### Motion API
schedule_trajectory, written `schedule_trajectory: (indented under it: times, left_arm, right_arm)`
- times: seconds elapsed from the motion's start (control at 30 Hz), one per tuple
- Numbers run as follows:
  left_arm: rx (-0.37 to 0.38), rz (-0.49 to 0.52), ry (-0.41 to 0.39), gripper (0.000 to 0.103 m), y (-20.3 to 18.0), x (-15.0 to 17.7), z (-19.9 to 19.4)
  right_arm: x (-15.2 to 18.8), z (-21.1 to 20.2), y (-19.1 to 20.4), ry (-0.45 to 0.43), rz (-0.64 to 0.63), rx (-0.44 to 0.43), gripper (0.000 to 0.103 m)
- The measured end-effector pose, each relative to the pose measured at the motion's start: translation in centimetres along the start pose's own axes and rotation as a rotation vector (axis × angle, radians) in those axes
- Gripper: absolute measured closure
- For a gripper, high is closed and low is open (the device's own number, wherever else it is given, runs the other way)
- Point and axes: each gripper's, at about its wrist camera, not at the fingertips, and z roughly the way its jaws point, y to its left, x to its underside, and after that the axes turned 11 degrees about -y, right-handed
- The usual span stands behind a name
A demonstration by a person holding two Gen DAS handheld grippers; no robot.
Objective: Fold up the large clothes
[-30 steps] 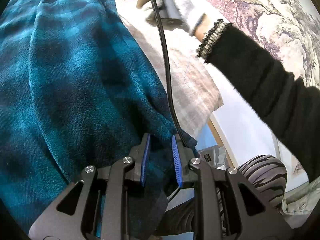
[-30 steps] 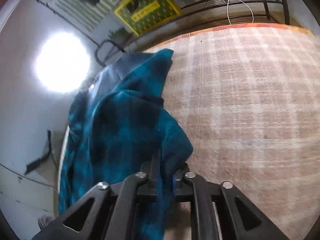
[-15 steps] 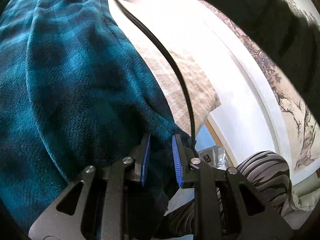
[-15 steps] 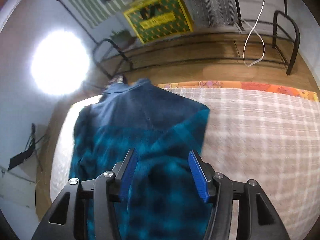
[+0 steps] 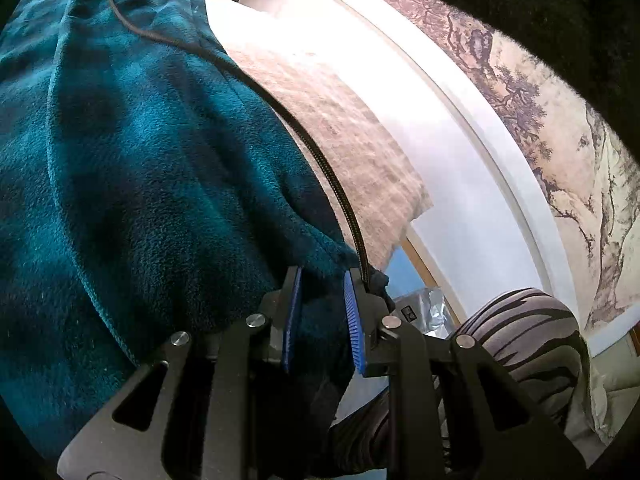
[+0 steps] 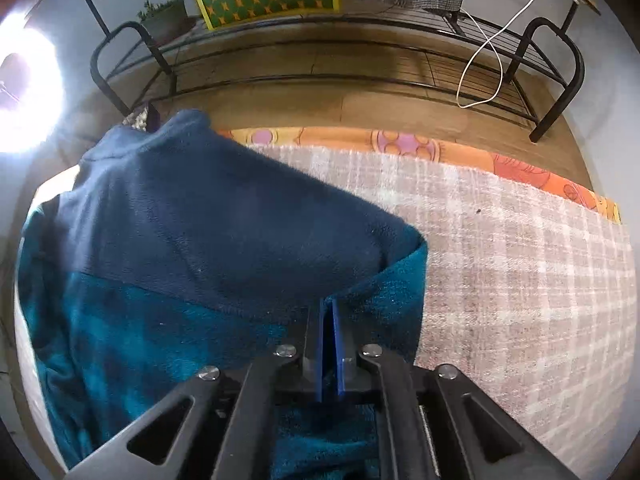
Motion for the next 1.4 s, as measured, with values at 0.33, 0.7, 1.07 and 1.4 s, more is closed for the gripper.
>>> schedule_trajectory:
  times: [0.33, 0.7, 1.07, 1.4]
  left_arm:
    - [0.001, 0.001, -0.006, 0.082, 0.0, 0.0, -0.1]
    - [-0.005, 0.002, -0.005, 0.082, -0.2, 0.0, -0.3]
    - [-0.091, -0.022, -0.031, 0.082, -1.3, 1.0, -4.9]
    - [-0.248, -0.073, -0.113, 0.081, -1.0, 3.1, -11.5]
  right_arm:
    - [-3.1, -6.0, -1.8, -0.258, 0.116, -0.139, 0.103]
    - [-1.4, -1.6, 2.0, -0.183, 0.035, -0.272, 0.073]
    - [5.9, -24.4, -5.3, -0.419, 0.076, -0.371, 0.064]
    - [20.1, -39.6, -12.2, -0.528, 0.113, -0.363, 0.054]
